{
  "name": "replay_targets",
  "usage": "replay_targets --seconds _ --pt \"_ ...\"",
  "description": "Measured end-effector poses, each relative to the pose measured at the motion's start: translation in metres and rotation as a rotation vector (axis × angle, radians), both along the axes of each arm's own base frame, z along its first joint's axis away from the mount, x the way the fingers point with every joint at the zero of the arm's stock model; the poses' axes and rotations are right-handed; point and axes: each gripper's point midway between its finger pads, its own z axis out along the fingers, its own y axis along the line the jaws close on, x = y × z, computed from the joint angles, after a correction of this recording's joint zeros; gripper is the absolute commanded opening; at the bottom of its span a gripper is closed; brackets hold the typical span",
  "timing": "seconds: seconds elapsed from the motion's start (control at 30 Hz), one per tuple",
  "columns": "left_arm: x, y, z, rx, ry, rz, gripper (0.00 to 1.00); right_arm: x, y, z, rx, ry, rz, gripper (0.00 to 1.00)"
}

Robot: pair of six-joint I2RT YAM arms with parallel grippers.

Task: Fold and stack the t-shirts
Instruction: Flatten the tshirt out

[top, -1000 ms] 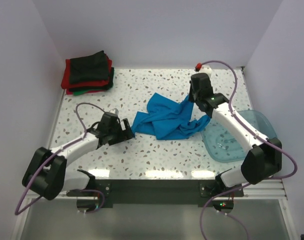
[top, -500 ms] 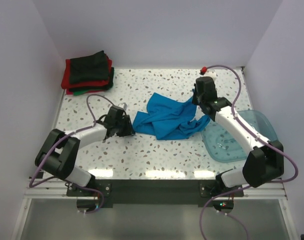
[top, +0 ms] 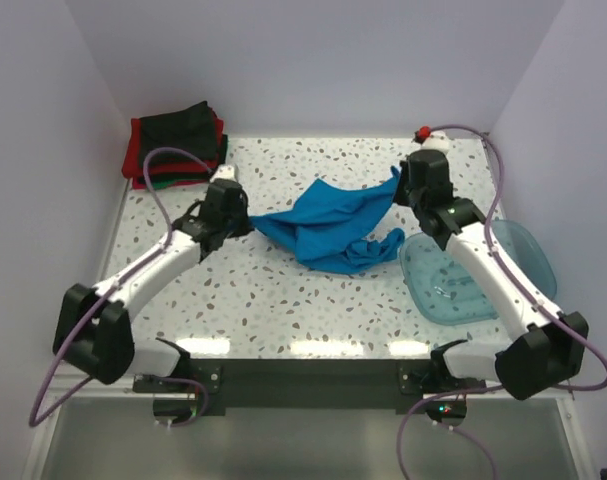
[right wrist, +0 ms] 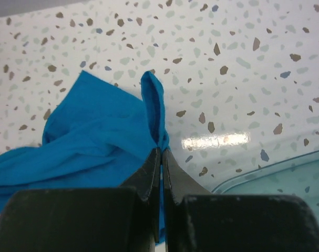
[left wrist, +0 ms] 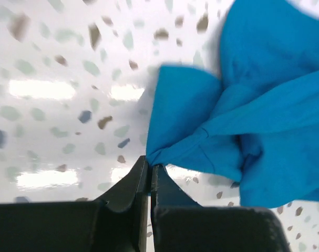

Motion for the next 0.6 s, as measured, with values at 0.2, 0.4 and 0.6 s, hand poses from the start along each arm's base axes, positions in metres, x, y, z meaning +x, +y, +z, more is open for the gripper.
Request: replay_targets --seconds 0.2,0.4,0.6 --pt "0.006 0.045 0.181 0.0 -0.379 0.182 0.0 -0.026 -0.001 0.088 0.071 -0.153 0.047 0.0" --pt "-0.041 0.093 0.342 -0.082 -0.691 0.325 0.0 -0.081 -0.005 0.211 0.191 -0.414 0.143 0.0" --pt "-0.112 0.131 0.441 -0.15 -0.892 0.346 0.0 -0.151 0.007 0.284 0.304 -0.566 0.338 0.0"
